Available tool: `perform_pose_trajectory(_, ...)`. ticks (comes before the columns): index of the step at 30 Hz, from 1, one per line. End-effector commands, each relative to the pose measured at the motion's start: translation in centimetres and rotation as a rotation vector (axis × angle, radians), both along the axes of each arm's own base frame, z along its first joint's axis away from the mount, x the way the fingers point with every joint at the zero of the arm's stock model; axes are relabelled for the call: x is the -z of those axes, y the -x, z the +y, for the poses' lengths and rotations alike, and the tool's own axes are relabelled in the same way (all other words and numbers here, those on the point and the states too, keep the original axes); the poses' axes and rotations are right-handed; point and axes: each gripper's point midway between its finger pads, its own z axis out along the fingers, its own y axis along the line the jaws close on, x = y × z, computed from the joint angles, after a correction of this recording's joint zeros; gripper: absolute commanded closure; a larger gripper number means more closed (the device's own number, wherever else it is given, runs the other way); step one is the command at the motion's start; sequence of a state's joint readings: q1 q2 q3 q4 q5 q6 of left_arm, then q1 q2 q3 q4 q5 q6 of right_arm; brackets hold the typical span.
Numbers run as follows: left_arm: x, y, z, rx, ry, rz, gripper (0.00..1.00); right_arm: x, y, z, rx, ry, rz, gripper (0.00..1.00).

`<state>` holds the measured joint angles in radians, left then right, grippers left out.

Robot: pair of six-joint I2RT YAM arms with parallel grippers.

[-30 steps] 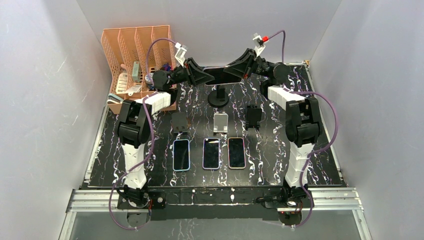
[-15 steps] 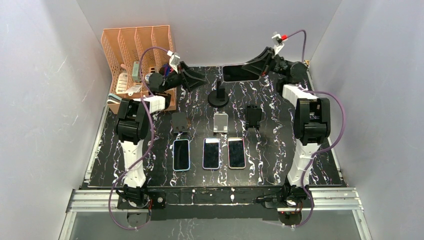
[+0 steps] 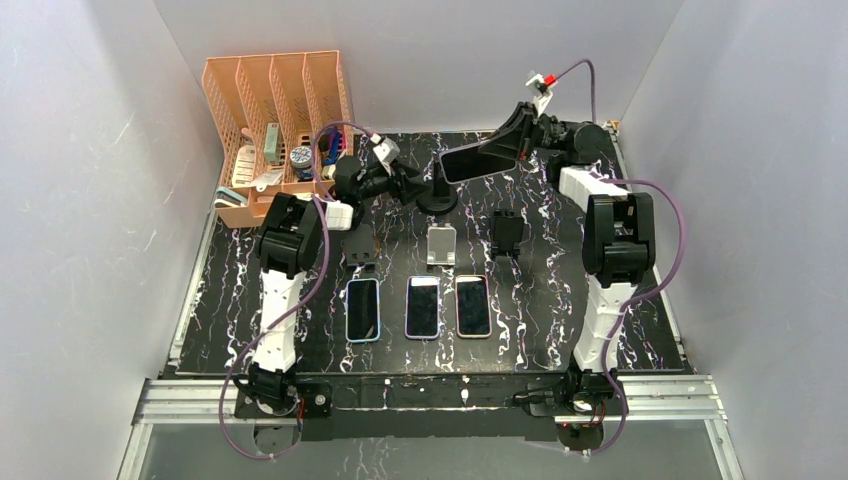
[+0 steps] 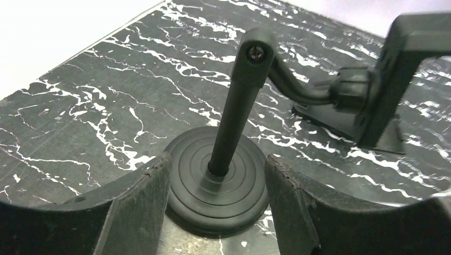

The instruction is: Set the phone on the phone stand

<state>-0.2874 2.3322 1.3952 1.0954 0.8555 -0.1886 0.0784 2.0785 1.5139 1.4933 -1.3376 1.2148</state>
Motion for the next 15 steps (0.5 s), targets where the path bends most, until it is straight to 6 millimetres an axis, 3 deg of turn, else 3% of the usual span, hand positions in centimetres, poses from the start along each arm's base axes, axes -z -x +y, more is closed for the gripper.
perform_pose_trajectory(1,-1.2,-1.6,-0.5,0.007,-0.049,-0.15,0.38,-2.0,3.0,2.0,-0.052,-0.012,-0.5,0.99)
perform_pose_trajectory(10,0.2,-2.6,-1.6,0.06,-0.033,-0.146,0.39,1.3,2.0,3.9,-0.066,-0.018,-0.656,0.99)
perform_pose_trajectory(15,0.6,-2.7,-3.1,0.107,0.013,-0.129,0.38,2.7,1.5,4.0,-0.053,-0.019,-0.676,0.99)
